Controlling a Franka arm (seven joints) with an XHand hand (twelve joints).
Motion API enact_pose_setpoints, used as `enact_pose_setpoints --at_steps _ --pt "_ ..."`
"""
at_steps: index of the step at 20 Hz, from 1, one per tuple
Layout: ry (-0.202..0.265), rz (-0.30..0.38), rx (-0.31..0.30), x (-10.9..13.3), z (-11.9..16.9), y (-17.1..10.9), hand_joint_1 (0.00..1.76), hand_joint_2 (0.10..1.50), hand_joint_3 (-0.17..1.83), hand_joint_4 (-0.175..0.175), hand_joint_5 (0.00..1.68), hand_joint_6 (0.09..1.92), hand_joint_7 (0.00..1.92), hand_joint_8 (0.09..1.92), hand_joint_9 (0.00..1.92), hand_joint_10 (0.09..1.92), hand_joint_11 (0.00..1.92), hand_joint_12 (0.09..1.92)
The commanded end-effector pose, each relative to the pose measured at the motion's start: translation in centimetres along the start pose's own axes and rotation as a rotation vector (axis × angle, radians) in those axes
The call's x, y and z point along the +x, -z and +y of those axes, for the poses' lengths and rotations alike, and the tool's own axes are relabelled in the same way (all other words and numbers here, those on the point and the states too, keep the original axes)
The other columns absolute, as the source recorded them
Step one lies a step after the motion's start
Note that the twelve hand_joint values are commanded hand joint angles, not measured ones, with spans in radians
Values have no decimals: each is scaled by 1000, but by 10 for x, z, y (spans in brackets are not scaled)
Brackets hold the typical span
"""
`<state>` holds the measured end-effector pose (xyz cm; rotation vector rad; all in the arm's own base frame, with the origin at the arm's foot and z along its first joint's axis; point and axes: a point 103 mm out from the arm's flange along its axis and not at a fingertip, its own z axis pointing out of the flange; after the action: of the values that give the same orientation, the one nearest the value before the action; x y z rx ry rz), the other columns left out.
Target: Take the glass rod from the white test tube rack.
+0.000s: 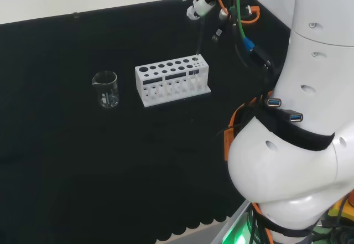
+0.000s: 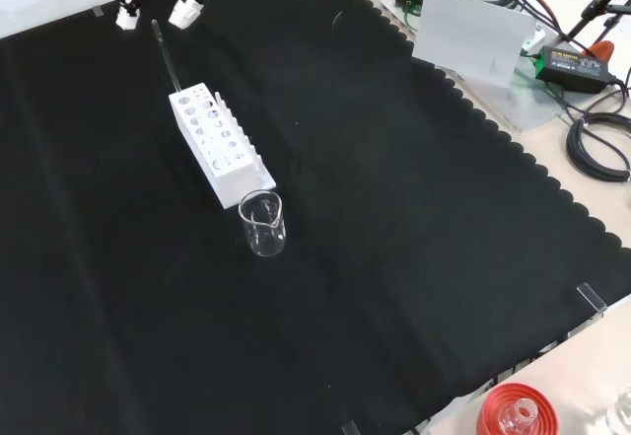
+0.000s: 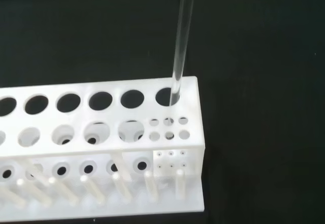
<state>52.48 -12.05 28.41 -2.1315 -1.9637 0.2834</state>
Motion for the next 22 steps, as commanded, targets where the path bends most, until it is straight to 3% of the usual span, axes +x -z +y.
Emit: enact_pose_setpoints --at_steps 1,9,22 --pt "12 -12 22 3 2 -4 491 918 449 -46 563 110 409 810 442 929 245 1448" --pt "27 -3 58 -3 9 -18 557 915 443 -28 532 538 513 768 580 879 410 1413" --pt "39 -23 93 -4 22 -23 813 852 507 -22 563 732 540 761 751 789 748 1278"
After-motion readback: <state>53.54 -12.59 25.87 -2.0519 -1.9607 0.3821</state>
